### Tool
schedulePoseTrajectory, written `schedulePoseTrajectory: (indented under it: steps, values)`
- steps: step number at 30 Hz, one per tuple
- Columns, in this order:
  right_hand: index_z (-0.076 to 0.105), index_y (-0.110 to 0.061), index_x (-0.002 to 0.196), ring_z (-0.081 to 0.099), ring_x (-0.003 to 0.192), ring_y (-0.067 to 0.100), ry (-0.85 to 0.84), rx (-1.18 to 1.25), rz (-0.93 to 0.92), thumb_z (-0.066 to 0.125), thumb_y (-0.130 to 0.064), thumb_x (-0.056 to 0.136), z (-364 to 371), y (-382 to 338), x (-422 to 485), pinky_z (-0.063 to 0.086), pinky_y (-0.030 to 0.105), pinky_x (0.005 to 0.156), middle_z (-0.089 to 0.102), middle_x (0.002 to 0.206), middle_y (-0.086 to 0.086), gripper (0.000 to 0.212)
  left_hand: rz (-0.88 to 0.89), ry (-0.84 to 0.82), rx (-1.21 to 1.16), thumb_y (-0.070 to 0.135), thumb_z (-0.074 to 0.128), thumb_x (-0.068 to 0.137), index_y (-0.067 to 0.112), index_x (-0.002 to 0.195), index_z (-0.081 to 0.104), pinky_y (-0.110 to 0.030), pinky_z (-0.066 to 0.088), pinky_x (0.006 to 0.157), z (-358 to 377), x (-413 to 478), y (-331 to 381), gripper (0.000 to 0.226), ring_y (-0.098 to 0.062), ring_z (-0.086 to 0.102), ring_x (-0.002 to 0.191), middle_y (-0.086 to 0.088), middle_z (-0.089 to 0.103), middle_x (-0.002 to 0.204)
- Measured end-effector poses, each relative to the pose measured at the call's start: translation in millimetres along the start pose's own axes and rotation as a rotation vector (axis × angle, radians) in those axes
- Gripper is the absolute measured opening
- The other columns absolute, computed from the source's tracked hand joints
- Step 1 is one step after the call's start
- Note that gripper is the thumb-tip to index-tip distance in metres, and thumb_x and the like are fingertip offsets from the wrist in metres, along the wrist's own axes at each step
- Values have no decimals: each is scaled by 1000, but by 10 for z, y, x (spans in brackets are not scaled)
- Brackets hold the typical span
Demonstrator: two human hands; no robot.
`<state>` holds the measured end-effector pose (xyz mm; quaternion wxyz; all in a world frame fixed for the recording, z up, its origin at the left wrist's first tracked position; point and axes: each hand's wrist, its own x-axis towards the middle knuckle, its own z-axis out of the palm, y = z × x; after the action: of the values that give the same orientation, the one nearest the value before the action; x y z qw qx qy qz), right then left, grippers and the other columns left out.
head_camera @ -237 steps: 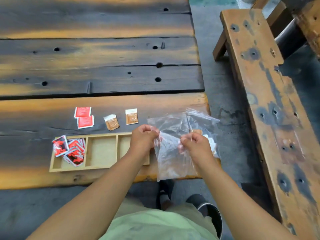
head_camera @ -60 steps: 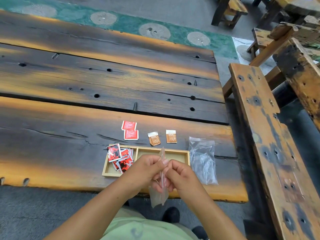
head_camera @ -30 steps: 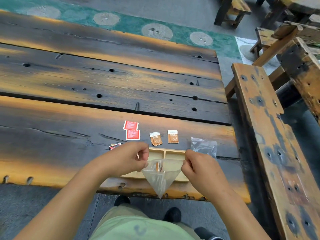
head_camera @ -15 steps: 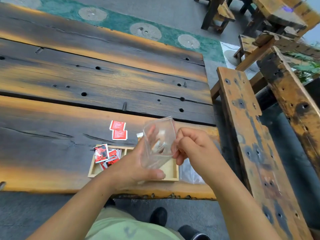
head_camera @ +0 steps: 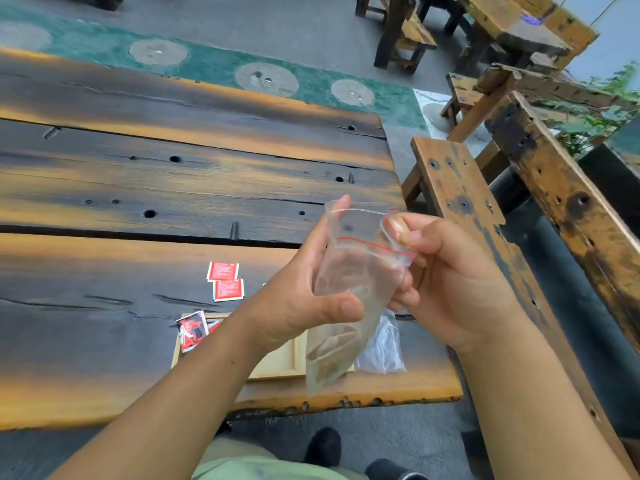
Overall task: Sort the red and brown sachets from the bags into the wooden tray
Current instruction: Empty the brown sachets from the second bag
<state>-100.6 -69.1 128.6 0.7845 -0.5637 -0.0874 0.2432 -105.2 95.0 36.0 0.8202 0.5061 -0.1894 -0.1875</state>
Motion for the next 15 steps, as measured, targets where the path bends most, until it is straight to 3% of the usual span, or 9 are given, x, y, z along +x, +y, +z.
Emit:
schedulePoseTrajectory:
  steps: [2,4,8,11,12,15]
  values:
    - [41,-14,59,38,36,13,-5,29,-29,59,-19,66,-37,-55,-16,39,24,46,47,48,5,20,26,-4,7,46,89,61,50,150,18,-68,32,108,32,25,27,115,-44,57,116,-23,63,117]
    - [42,-15,58,39,37,14,19,64,-35,56,-19,70,-26,-78,-7,40,25,46,48,50,6,19,53,44,-3,46,88,63,48,149,24,-62,40,104,68,55,2,108,-42,59,114,-23,61,115]
    - [47,-13,64,48,45,17,144,-6,-30,47,-14,83,2,19,45,42,31,51,56,57,7,19,108,184,-209,36,82,76,15,134,40,-43,51,79,174,92,-146,75,-27,64,87,-15,61,94]
    - [58,-8,80,61,61,20,217,-89,-51,50,-19,89,-9,145,57,52,33,62,66,73,12,17,9,326,-366,41,78,79,11,135,48,-47,50,81,156,67,-265,71,-28,63,94,-14,65,109]
    - [60,-6,84,65,66,21,292,-140,-55,53,-21,90,-31,222,49,55,33,66,68,78,12,17,-22,347,-432,42,77,78,14,139,50,-46,51,81,137,48,-305,72,-27,64,93,-15,65,112]
    - [65,-10,96,71,87,19,536,-507,-19,61,-22,94,-157,589,-36,58,40,86,73,95,6,13,-109,417,-611,42,83,69,16,137,56,-39,58,72,78,-24,-395,77,-22,68,77,-10,68,94]
